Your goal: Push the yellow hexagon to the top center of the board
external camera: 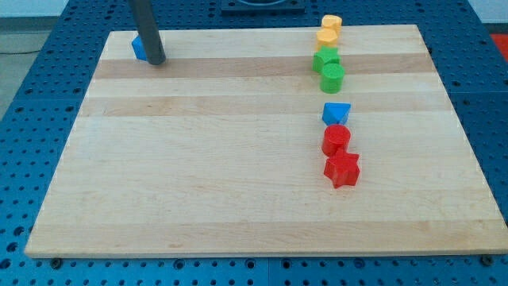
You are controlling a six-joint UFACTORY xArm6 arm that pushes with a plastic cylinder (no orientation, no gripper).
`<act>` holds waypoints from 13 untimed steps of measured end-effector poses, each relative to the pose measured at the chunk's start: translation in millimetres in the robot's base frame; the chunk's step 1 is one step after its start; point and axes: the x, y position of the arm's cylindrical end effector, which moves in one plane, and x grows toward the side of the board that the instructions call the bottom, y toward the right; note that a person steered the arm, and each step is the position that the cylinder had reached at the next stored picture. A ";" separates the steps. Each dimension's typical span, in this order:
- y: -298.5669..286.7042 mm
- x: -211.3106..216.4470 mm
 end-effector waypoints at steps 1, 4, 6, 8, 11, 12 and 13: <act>-8.0 -16.3; -11.3 -20.2; 39.6 33.0; 129.0 89.1; 321.4 117.0; 379.4 100.9; 398.6 43.0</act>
